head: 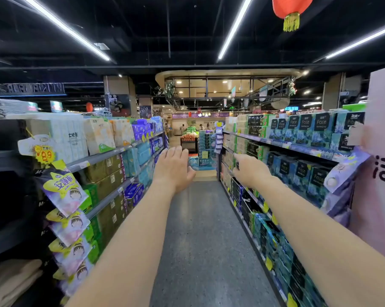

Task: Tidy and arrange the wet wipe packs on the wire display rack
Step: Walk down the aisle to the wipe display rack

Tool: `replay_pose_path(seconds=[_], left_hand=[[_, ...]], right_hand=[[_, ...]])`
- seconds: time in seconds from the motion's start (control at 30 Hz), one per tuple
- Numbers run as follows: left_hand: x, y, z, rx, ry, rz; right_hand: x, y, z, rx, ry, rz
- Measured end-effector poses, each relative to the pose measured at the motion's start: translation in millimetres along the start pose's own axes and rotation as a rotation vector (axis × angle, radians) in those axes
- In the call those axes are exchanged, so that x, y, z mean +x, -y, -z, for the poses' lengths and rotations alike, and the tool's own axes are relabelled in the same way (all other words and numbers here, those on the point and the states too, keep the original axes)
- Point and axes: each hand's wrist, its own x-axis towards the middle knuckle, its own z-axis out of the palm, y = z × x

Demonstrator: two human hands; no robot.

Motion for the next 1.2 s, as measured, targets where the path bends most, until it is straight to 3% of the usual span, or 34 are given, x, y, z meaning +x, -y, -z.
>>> replay_pose_path(seconds=[0.5,0.83,1.03,1.2], left_hand=[[75.2,-48.5,-198.5,0.019,0.36,-0.117],[228.5,-47.1,-332.3,-0.035,0.342,-0.003],[285.3,-21.6,-390.3,0.031,0.351,0.024],[330.9,4.4,-451.6,0.069,0.382,0.144]], right_hand=[[84.5,-69.1,-169.5,-0.061,0.221,0.004],[268.0,-135.4,-264.6,-0.028,0.25,0.08],[352.2,-164.4,-314.8,0.045,0.281,0.05],[418.5,-181.8,-369.3,0.078,0.327,0.012]])
